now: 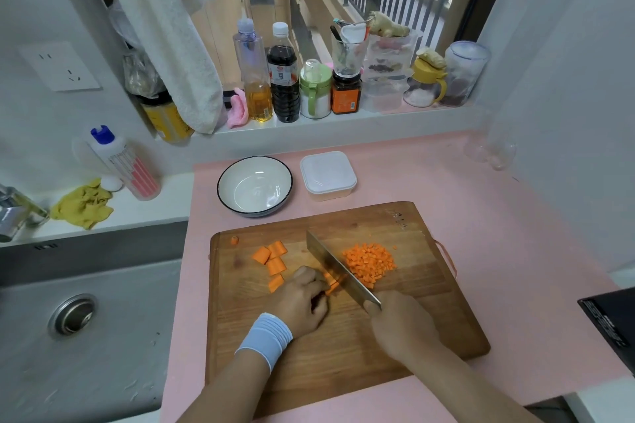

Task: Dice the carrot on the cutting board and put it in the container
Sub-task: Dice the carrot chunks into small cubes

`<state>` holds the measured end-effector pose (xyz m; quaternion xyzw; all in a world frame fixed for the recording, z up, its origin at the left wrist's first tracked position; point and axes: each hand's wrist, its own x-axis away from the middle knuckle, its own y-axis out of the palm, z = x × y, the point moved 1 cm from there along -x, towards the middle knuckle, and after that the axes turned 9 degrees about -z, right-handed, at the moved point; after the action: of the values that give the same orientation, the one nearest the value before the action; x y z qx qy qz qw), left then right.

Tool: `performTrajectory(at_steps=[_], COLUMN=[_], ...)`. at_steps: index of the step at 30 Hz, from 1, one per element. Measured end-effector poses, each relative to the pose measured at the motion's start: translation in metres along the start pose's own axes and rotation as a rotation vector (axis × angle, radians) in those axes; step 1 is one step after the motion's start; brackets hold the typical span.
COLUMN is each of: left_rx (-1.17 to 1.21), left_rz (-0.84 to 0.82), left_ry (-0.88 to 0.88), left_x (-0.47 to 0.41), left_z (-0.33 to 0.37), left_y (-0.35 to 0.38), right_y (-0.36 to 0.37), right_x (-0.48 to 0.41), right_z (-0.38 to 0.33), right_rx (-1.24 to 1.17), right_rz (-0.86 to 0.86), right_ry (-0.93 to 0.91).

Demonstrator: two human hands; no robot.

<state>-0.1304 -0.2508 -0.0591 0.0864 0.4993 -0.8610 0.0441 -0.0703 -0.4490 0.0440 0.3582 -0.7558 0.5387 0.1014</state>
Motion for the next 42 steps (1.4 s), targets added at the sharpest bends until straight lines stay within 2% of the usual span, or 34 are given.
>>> performTrajectory(at_steps=[9,15,34,42], left_rx=[-0.013,-0.013,0.019,0.031], left_rz=[0.092,0.095,0.095,0.072], left_ry=[0.025,0.01,-0.002,-0.021], left_x=[0.003,0.002,0.001,0.002], left_z=[0.008,0.007,0.004,0.002], left_y=[0.005,0.009,0.008,0.011], right_y=[0.008,0.016,0.01,0.019], right_x=[0.003,0.009,-0.011,-0.002], right_z=[-0.003,-0.01,-0.02,-0.022], right_rx=[0.058,0.142,0.033,0.087], right_rz=[0.054,0.102,-0.018,0.05], right_ry=[-0.019,-0.021,0.032,0.032])
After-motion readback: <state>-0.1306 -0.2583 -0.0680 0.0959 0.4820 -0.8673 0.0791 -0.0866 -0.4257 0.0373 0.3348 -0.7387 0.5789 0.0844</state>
